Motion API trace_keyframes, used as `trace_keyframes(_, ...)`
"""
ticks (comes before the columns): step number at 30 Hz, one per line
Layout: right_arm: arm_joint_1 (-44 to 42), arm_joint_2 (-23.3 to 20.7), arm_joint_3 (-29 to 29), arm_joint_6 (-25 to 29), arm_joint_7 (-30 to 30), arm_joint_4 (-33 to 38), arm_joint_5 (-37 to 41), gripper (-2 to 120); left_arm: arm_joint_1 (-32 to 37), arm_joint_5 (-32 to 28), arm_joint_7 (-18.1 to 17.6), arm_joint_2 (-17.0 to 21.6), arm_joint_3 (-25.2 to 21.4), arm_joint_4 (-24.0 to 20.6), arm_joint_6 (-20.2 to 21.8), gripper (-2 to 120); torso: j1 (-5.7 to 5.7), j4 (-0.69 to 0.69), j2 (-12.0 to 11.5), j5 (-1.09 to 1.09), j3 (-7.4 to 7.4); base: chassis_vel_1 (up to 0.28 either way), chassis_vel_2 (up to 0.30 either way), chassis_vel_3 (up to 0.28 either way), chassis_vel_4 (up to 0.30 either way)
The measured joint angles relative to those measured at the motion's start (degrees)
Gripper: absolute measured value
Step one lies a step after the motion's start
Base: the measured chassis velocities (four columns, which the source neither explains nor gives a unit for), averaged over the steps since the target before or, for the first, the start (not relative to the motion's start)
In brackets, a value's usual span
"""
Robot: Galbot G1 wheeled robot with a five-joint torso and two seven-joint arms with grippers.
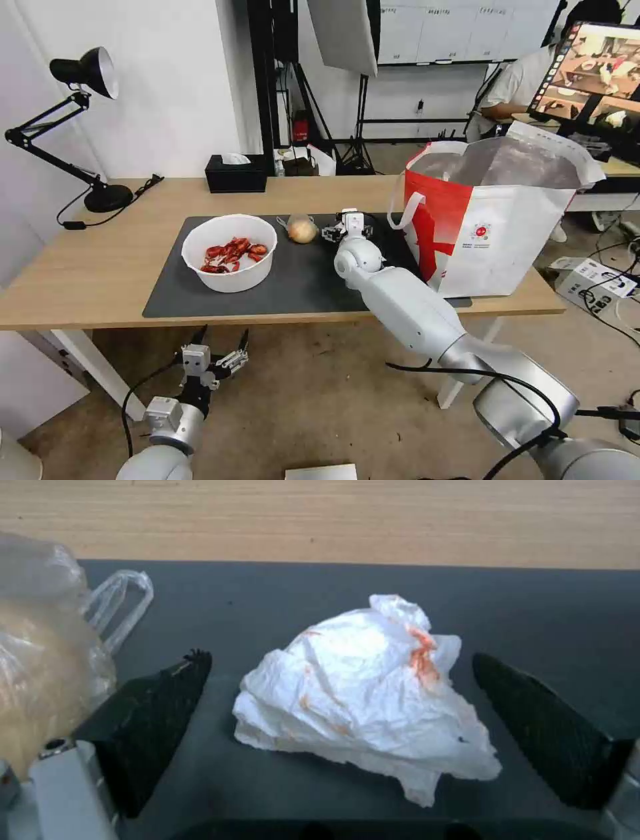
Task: Pick up the trash from the table and place it into the takeout bag.
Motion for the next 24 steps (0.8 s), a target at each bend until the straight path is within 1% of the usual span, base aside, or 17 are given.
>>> trace_keyframes(13,0.1,0.4,0.5,-0.3,0.1,-0.9,0.1,100,-0.5,-0.1,0.0,0.1,0.6,0.2,0.0,100,0.00,0.00,0.0,0.00,0.00,0.000,0.000,0.000,0.000)
trace_keyframes(14,0.0,0.5,0.6,-0.3,0.1,-0.9,0.1,97,-0.6,-0.2,0.0,0.1,0.7,0.2,0.0,100,0.00,0.00,0.0,0.00,0.00,0.000,0.000,0.000,0.000)
trace_keyframes(15,-0.1,0.6,0.7,-0.2,0.1,-0.9,0.1,92,-0.7,-0.3,0.0,0.1,0.7,0.2,0.0,100,0.00,0.00,0.0,0.00,0.00,0.000,0.000,0.000,0.000)
trace_keyframes(16,-0.1,0.6,0.7,-0.2,0.1,-0.9,0.1,92,-0.7,-0.3,0.0,0.1,0.7,0.2,0.0,100,0.00,0.00,0.0,0.00,0.00,0.000,0.000,0.000,0.000)
trace_keyframes(19,-0.3,0.6,0.9,0.0,0.1,-0.9,0.1,75,-0.5,-0.4,0.0,0.1,0.8,0.2,0.1,100,0.00,0.00,0.0,0.00,0.00,0.000,0.000,0.000,0.000)
trace_keyframes(20,-0.3,0.5,0.9,0.1,0.1,-0.8,0.1,72,-0.4,-0.4,0.0,0.1,0.8,0.2,0.1,100,0.00,0.01,0.0,0.00,0.00,0.000,0.000,0.000,0.000)
trace_keyframes(21,-0.3,0.5,0.9,0.1,0.1,-0.8,0.1,72,-0.4,-0.4,0.0,0.1,0.8,0.2,0.1,100,0.00,0.01,0.0,0.00,0.00,0.000,0.000,0.000,0.000)
trace_keyframes(22,-0.3,0.4,0.9,0.1,0.1,-0.7,0.1,67,-0.3,-0.4,0.0,0.1,0.8,0.2,0.1,100,0.00,0.01,0.0,0.00,0.00,0.000,0.000,0.000,0.000)
trace_keyframes(23,-0.4,0.4,0.9,0.1,0.1,-0.6,0.1,65,-0.3,-0.4,0.0,0.1,0.8,0.1,0.1,100,0.00,0.01,0.0,0.00,0.00,0.000,0.000,0.000,0.000)
trace_keyframes(24,-0.4,0.2,0.9,0.2,0.1,-0.4,0.1,56,-0.3,-0.4,0.0,0.1,0.8,0.1,0.1,100,0.00,0.00,0.0,0.00,0.00,0.000,0.000,0.000,0.000)
